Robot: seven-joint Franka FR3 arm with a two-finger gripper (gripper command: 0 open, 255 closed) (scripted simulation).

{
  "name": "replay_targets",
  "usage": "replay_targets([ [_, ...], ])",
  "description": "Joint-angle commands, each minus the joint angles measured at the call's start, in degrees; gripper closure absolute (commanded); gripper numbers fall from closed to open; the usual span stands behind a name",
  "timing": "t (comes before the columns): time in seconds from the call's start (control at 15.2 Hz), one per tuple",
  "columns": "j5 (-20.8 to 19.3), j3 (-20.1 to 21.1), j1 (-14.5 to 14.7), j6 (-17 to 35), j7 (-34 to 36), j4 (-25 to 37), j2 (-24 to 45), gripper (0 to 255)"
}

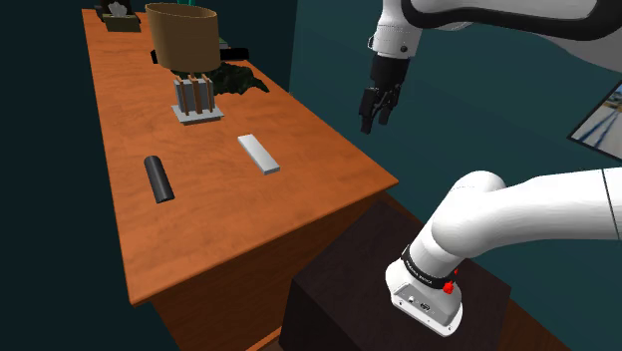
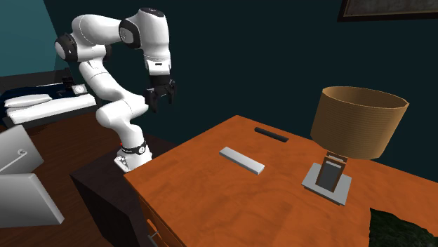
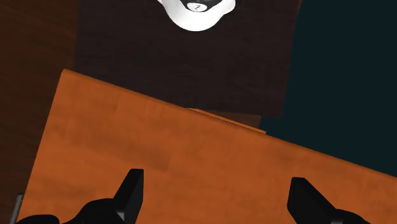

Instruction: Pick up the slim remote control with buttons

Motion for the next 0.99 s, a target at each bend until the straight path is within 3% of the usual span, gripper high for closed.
replay_targets([
  [0.0, 0.00, 0.00, 0.00, 0.00, 0.00, 0.00, 0.00, 0],
  [0.46, 1.89, 3.26, 0.99, 13.25, 3.52, 0.66, 12.04, 0],
  [0.92, 2.25, 6.08, 1.54, 24.42, 7.09, 5.37, 26.07, 0],
])
